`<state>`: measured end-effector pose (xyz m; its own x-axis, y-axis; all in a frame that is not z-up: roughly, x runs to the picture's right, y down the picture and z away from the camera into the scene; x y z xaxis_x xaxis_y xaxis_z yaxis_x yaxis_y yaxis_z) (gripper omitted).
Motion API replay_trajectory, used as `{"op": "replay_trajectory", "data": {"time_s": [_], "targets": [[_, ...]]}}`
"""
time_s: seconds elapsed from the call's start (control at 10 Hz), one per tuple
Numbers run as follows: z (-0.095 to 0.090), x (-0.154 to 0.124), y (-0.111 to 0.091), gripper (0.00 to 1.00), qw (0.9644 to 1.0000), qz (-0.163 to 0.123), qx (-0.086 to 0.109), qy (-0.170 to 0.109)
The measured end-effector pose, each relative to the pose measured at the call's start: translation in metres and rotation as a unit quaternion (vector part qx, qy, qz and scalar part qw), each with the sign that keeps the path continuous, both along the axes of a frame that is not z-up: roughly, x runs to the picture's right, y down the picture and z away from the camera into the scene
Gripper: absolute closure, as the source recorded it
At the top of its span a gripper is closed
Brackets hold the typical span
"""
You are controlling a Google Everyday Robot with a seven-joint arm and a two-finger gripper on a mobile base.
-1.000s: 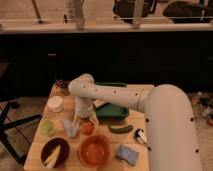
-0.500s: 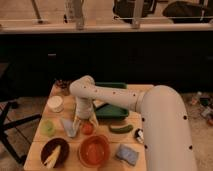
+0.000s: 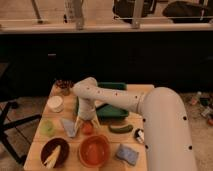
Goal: Place apple in paper cup
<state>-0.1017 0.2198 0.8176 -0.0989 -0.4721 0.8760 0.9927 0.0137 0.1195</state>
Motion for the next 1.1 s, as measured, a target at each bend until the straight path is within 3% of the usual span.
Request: {"op": "replay_trajectory", "data": {"time_s": [0.2, 0.8, 1.0, 1.1], "targets": [[0.0006, 0.0001, 0.0006, 0.23, 1.0000, -0.001, -0.001, -0.001], [0.0006, 0.0000, 0.0007, 0.84, 1.0000, -0.001, -0.001, -0.001], [0.0006, -0.0001, 0.0007, 0.99, 1.0000, -0.001, -0.001, -0.001], [0.0007, 0.0000, 0.0007, 1.00, 1.0000, -0.001, -0.001, -0.001]]}}
